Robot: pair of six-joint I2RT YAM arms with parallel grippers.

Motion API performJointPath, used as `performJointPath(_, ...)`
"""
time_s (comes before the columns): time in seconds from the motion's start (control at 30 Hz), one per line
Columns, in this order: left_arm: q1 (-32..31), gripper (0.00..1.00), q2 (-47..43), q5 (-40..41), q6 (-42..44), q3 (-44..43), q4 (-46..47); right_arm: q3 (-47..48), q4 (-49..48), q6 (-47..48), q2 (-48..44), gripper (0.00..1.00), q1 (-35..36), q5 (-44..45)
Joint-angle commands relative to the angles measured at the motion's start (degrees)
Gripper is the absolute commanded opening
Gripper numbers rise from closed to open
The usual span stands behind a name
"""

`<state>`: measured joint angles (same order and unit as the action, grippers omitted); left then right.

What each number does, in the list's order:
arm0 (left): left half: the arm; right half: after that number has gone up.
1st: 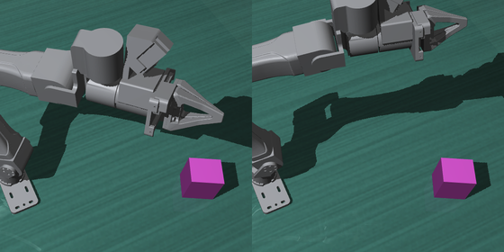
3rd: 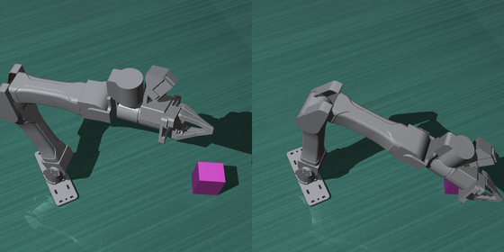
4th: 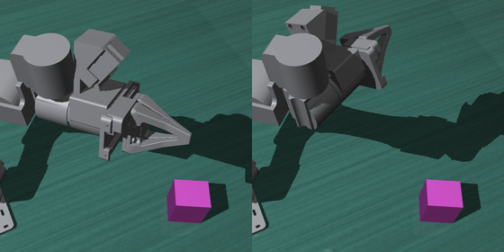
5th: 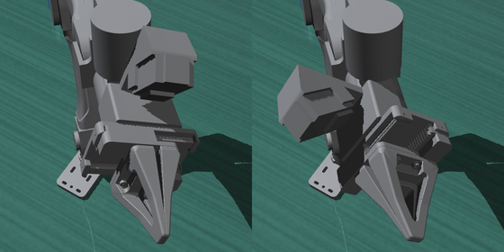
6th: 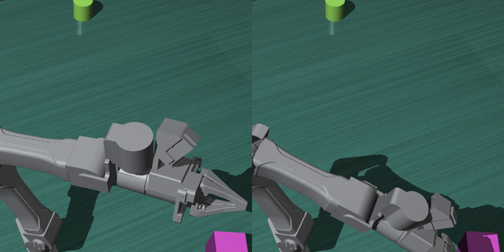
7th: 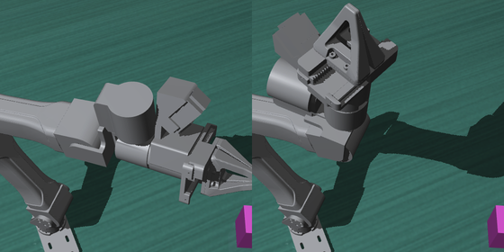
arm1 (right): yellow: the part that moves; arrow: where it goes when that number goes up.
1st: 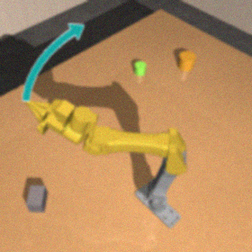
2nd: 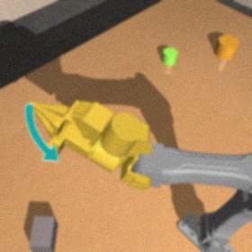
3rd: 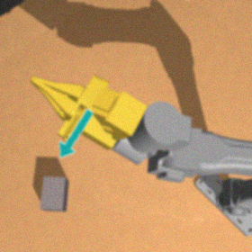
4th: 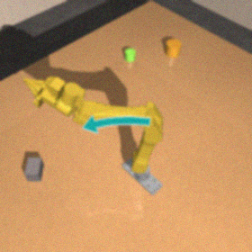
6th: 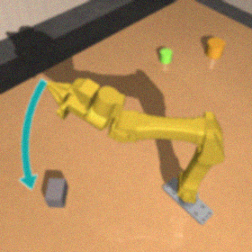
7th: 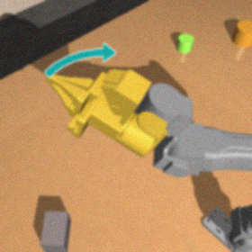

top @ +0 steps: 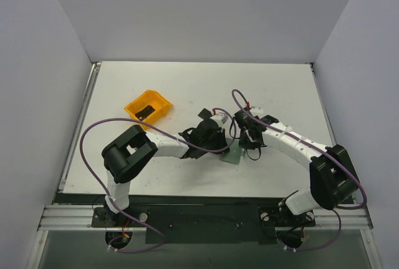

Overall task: Put the credit cards into the card holder
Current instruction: Open the card holder at the center of the board.

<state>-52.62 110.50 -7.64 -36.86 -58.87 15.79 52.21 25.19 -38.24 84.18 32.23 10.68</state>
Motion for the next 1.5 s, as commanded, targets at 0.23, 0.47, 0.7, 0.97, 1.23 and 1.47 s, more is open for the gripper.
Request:
performJointPath(0.23, -0.5, 0.0, -0.4, 1.2, 0.6, -1.6, -2.0, -8.2, -5.9, -2.3, -4.2, 0.0, -5.9, -9.7)
performJointPath(0.47, -0.5, 0.0, -1.6, 1.4, 0.6, -1.9, -3.0, -12.7, -13.3, -3.1, -5.6, 0.0, -9.4, -19.1)
performJointPath(0.7, -0.3, 0.0, -4.8, 3.6, 1.5, -1.2, -5.3, -13.7, -14.9, -2.1, -6.1, 0.0, -10.5, -21.9)
performJointPath(0.97, 0.6, 0.0, -6.4, 4.2, 1.5, 0.2, -5.9, -14.6, -16.7, -0.5, -6.9, 0.0, -10.6, -23.5)
performJointPath(1.23, 2.1, 0.0, -8.8, 6.1, 0.8, 3.2, -6.8, -15.6, -18.1, 0.7, -8.9, 0.0, -10.5, -24.3)
performJointPath(1.47, 3.0, 0.0, -8.9, 7.2, 1.1, 4.1, -7.9, -15.6, -18.3, 1.4, -9.7, 0.0, -10.7, -25.1)
